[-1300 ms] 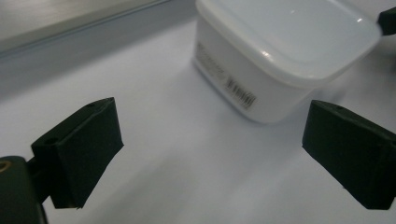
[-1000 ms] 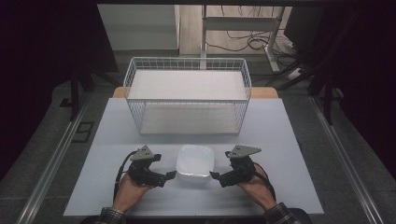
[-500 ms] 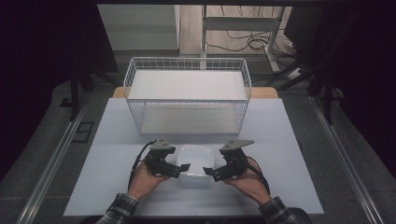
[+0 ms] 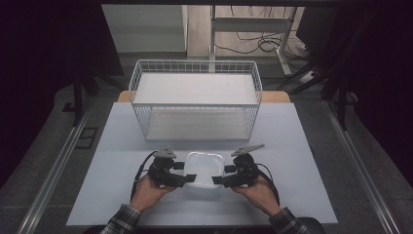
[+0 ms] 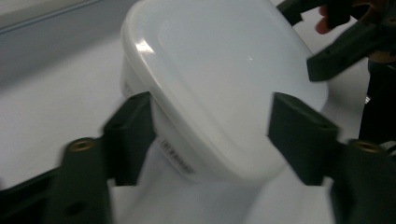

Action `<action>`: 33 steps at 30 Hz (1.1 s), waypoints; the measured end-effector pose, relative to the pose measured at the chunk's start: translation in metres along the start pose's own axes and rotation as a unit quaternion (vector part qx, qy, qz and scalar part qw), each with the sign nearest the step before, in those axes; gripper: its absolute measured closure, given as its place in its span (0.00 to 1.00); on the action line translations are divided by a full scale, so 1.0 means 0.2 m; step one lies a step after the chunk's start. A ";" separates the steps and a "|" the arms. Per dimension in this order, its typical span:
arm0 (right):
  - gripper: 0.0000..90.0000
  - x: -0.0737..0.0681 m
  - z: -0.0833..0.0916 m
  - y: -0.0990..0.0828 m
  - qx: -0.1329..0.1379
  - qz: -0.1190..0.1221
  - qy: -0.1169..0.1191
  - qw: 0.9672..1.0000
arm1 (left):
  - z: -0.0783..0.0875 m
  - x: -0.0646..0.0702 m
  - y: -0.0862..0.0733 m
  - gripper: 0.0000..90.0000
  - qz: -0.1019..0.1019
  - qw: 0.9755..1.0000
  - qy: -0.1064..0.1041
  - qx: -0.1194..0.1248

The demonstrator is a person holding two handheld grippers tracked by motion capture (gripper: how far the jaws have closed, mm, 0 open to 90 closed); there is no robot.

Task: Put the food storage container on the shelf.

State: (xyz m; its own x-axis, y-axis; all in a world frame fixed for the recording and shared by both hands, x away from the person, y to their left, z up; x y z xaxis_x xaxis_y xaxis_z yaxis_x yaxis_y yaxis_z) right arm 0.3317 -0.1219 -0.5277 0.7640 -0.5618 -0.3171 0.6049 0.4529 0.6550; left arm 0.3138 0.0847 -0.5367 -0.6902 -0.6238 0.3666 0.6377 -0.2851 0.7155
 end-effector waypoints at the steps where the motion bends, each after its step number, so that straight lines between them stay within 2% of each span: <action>1: 0.39 0.00 0.00 0.00 0.000 0.000 0.000 1.000 | 0.00 0.00 0.00 0.45 0.000 1.000 0.000 0.000; 3: 0.53 -0.01 0.03 0.00 0.009 -0.002 -0.011 1.000 | 0.03 0.00 -0.01 0.48 0.010 1.000 0.001 0.005; 5: 0.63 -0.02 0.06 0.01 0.010 -0.010 -0.018 1.000 | 0.05 0.00 -0.01 0.60 0.026 0.999 0.004 0.021; 6: 0.69 -0.01 0.07 0.01 0.017 -0.018 -0.019 1.000 | 0.06 0.00 -0.01 0.67 0.031 0.999 0.008 0.028; 8: 0.78 -0.01 0.09 0.02 0.031 -0.021 -0.016 0.999 | 0.08 0.00 -0.01 0.75 0.029 0.998 0.026 0.044; 9: 0.87 0.00 0.11 0.02 0.044 -0.023 -0.021 0.999 | 0.09 0.00 0.00 0.84 0.029 0.997 0.036 0.053; 10: 0.87 0.00 0.11 0.02 0.044 -0.023 -0.021 0.999 | 0.09 0.00 0.00 0.84 0.030 0.997 0.037 0.058; 12: 0.87 0.00 0.10 0.02 0.048 -0.003 -0.050 0.998 | 0.09 0.00 0.00 0.87 0.026 0.996 0.047 0.065; 14: 0.87 0.00 0.10 0.03 0.063 -0.001 -0.058 0.996 | 0.09 0.00 0.00 0.87 0.032 0.996 0.046 0.068; 20: 0.87 0.00 0.11 0.07 0.090 0.004 -0.065 0.994 | 0.10 0.00 0.02 0.88 0.041 0.994 0.052 0.084; 24: 0.87 0.02 0.11 0.10 0.097 0.006 -0.070 0.993 | 0.09 -0.01 0.05 0.88 0.041 0.994 0.058 0.089; 33: 0.87 0.07 0.09 0.22 0.113 0.014 -0.080 0.990 | 0.11 -0.08 0.15 0.88 0.037 0.991 0.079 0.103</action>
State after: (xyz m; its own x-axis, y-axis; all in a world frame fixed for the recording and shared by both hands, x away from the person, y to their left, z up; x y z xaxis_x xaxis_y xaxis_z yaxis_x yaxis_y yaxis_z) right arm 0.3647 -0.1230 -0.4917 0.7238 -0.6616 -0.1962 0.5049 0.3139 0.8041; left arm 0.3372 0.1022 -0.5085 -0.5715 -0.7478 0.3378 0.5908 -0.0894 0.8018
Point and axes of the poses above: each handheld gripper's, and its own axes: z roughly backward along the jaws, y roughly out of its top, x roughly to its right, the point moved 6 cm from there along -z, roughly forward along the jaws, and after that the axes turned 2 degrees about z, right-handed, at the moved point
